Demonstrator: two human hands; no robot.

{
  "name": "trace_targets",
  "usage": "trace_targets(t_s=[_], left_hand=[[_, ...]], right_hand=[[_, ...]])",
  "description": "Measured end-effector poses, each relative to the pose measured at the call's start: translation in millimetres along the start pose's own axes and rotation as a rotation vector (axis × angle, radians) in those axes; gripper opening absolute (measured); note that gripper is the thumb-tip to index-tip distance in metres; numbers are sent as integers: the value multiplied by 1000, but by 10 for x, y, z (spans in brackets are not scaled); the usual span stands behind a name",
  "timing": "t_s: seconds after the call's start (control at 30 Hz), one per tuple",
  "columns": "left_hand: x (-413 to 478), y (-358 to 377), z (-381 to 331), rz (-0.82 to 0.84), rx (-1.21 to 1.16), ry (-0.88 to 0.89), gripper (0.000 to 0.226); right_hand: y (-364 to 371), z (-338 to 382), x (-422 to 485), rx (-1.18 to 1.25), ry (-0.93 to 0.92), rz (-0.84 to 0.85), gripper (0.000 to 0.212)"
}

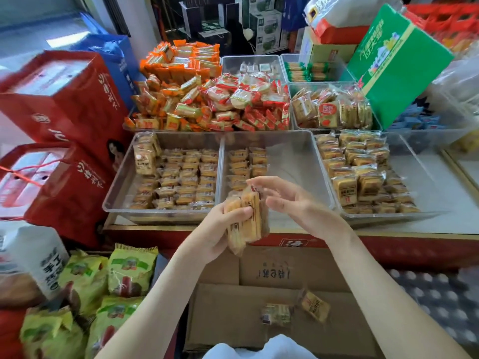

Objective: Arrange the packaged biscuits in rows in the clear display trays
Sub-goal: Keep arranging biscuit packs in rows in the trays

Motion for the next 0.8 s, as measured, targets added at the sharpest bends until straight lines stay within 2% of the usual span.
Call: trace_targets(t_s=[0.07,0.13,0.23,0.33,0.43,0.53,0.6,0.67,0.73,0.8], left_hand=[[-36,-45,18,79,-119,-10,64],[-66,-75,62,148,-182,-23,56],[-117,-119,106,204,-280,-46,46],[-134,-71,73,359,-359,2,34],[-125,-67,90,424,-426,18,36],[-66,-61,106,407,-488,13,41],[1,-122,132,243,-396,9,49],[73,-215,139,64,-493,25,67],[134,-240,94,-43,-567,79,74],[181,-192,36,-77,-606,110,80]], right_hand=[[-8,35,77,-58,-43,-104,21],[24,42,151,-68,-59,-150,17],[86,25,229,4,-46,-130,18],[135,22,273,103,-25,-47,19],[138,59,300,54,-12,-50,19],[69,27,316,31,-11,-193,19],[-43,-20,302,-31,-26,-336,13],[-151,-86,248,-27,8,-460,4],[-104,-183,194,80,107,-461,27],[74,-245,180,182,159,-367,43]])
Point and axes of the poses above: each hand's wrist, its own x-axis towards the middle knuckle, its own y-axis out of the palm, z = x × y, the point moved 6 cm from there along x, towards the middle knuckle, and after that the axes turned 5 degrees about x, right-handed, at the moved point
